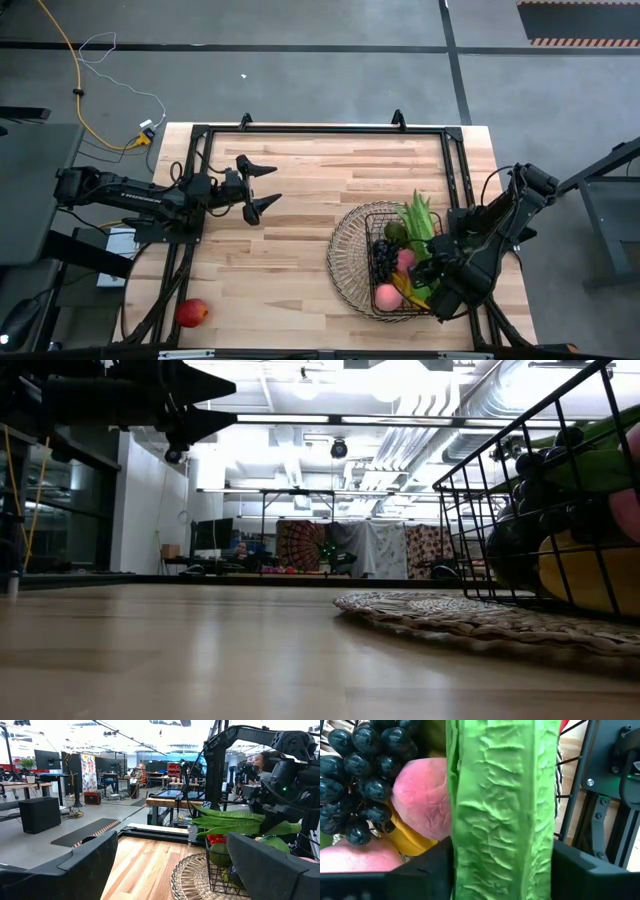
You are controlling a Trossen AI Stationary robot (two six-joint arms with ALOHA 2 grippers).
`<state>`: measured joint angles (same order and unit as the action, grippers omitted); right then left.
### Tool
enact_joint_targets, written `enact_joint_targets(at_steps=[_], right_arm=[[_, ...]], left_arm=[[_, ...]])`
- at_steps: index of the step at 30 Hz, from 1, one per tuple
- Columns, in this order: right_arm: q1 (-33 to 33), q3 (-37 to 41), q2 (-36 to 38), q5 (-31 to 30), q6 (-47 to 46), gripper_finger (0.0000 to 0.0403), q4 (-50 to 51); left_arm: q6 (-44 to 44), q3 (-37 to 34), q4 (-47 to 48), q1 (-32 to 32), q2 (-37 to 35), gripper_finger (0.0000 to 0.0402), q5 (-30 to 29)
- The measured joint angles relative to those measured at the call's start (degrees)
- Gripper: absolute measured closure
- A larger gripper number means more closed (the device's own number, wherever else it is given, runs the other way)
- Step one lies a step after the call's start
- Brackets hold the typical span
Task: Build produce basket
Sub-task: Put the lettuce into the wire basket, then put the pomegranate into the wire basket
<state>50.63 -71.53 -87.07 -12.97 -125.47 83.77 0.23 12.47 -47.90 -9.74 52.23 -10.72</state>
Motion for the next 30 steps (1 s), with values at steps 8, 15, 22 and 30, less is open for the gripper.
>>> enact_joint_targets(at_steps=[8, 15, 22, 30], right_arm=[[-0.04, -0.06, 0.37, 1.27, 1.03, 0.009, 0.07], [-0.02, -6.93, 0.48, -2.51, 2.56, 0.0089, 5.21], [-1.1, -11.72, 0.72, -16.23, 11.16, 0.0089, 5.75], [-14.67, -10.14, 0.7, -18.06, 41.29, 0.0089, -1.99]], left_arm=[[0.0, 0.0, 0.0, 0.0, 0.0, 0.0039, 0.0], [0.0, 0.0, 0.0, 0.0, 0.0, 0.0039, 0.0], [0.0, 0.0, -0.02, 0.0, 0.0, 0.0039, 0.02], [-2.69, 0.21, 0.02, 0.0, 0.02, 0.0039, 1.26]])
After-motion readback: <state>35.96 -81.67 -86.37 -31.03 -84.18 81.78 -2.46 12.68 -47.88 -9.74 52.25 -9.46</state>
